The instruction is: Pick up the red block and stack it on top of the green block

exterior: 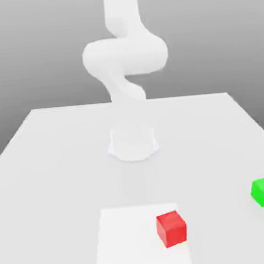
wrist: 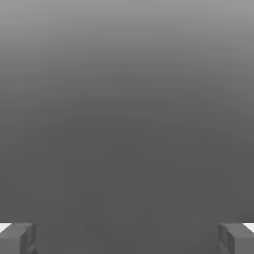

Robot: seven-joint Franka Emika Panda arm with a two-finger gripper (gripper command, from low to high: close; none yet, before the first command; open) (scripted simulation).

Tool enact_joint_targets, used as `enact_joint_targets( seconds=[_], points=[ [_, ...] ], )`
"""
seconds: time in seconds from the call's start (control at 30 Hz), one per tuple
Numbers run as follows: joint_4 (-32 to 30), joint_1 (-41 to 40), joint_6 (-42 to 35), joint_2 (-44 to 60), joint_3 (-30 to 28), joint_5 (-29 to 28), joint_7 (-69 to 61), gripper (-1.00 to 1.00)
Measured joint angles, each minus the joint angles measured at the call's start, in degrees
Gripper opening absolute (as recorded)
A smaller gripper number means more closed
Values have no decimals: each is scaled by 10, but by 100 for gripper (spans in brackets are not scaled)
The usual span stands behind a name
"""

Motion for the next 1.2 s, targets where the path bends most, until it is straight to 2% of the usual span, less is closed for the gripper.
enact_joint_targets(
  seconds=[0.67, 0.87, 0.9, 1.1, 1.2],
  points=[
    [-178, 64, 216, 419, 19, -1, -85, 0],
    [-178, 70, 311, 544, 13, -15, -82, 0],
    [-175, 72, 328, 564, 11, -16, -80, -100],
    [-173, 71, 337, 575, 11, -18, -79, -100],
    [-179, 70, 307, 540, 13, -15, -81, -100]
  ],
)
